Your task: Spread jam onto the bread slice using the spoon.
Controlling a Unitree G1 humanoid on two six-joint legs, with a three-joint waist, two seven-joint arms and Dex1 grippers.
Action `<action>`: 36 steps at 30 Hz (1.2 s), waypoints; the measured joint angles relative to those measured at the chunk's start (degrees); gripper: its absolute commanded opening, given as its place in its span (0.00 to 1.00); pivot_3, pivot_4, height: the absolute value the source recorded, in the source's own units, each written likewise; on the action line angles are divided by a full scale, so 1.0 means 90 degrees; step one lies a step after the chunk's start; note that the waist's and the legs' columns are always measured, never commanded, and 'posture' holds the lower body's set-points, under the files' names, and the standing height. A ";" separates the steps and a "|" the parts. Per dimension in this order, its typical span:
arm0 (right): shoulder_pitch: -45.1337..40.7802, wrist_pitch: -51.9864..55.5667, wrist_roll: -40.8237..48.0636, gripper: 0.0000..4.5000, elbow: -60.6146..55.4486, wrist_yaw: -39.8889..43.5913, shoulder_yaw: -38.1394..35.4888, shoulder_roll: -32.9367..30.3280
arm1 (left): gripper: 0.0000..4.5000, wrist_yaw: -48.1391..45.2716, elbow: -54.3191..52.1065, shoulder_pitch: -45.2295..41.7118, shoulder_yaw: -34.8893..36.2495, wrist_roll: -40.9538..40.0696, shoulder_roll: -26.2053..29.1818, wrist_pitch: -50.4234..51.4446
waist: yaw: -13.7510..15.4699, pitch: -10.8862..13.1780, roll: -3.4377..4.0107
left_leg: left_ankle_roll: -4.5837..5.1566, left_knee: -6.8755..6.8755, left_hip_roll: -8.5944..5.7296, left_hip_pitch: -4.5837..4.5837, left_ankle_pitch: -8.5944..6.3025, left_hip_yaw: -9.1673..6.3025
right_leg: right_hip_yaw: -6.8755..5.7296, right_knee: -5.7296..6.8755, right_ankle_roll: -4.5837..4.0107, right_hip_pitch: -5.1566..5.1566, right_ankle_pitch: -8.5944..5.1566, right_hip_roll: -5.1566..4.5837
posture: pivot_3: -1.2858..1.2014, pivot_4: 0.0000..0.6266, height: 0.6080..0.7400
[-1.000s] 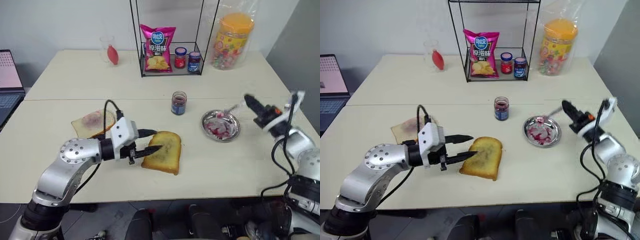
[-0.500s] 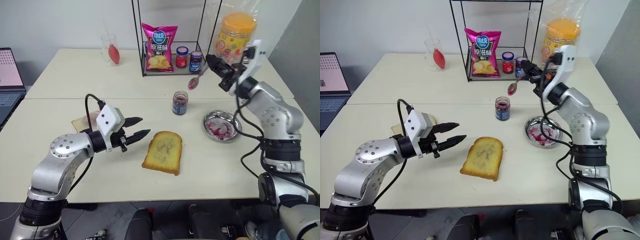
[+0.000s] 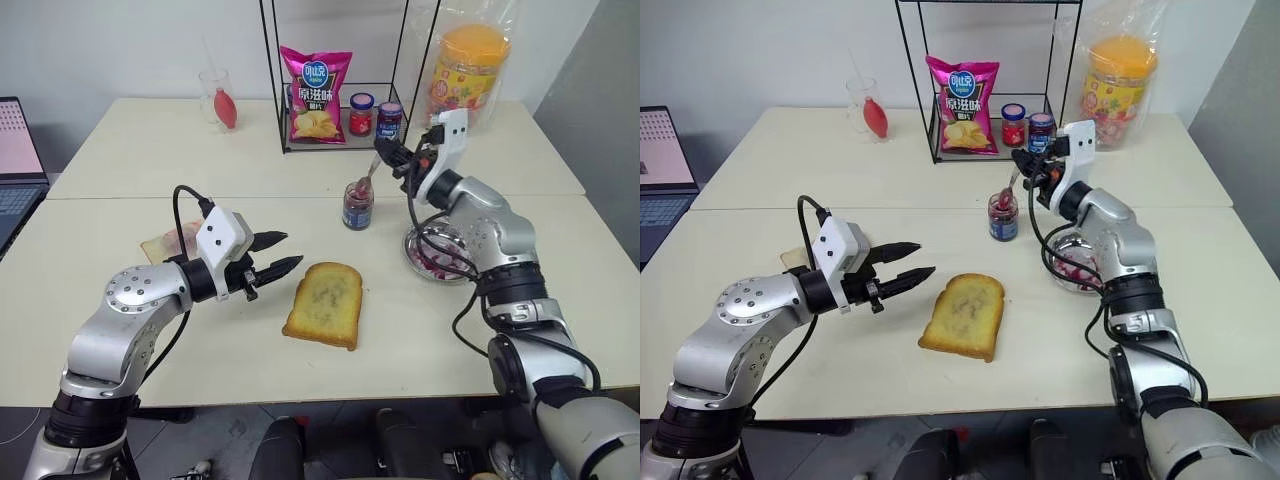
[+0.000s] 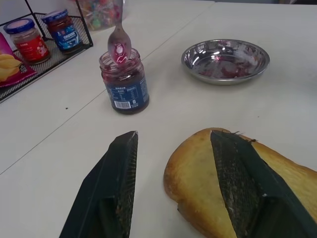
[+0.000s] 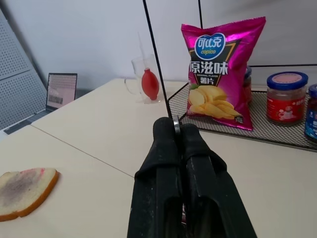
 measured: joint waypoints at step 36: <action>-0.0559 0.0787 -0.0116 0.01 0.1543 -0.0285 -0.0958 0.0580 | 0.53 0.0115 0.0330 -0.0009 -0.0115 0.0200 -0.0121 -0.0069 | -0.0007 0.0000 0.0000 | -0.0001 0.0004 -0.0004 0.0012 0.0001 -0.0003 | 0.0000 0.0073 -0.0008 -0.0020 -0.0005 0.0001 | 0.52 0.24 1.00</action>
